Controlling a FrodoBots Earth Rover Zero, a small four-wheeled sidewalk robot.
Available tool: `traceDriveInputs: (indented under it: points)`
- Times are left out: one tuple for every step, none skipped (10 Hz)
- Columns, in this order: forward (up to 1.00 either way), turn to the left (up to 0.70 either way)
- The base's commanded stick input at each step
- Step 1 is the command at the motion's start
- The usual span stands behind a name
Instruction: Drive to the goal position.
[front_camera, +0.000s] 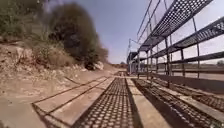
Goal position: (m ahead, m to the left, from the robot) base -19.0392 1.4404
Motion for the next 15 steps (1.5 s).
traceDriveInputs:
  points:
    - [1.00, 0.00]
    - [1.00, 0.00]
    - [1.00, 0.00]
    - [1.00, 0.00]
    - [1.00, 0.00]
    - [1.00, 0.00]
    - [1.00, 0.00]
    - [1.00, 0.00]
    - [1.00, 0.00]
    - [1.00, 0.00]
    - [1.00, -0.03]
    - [1.00, -0.24]
    - [1.00, -0.27]
    - [1.00, -0.27]
    - [1.00, -0.20]
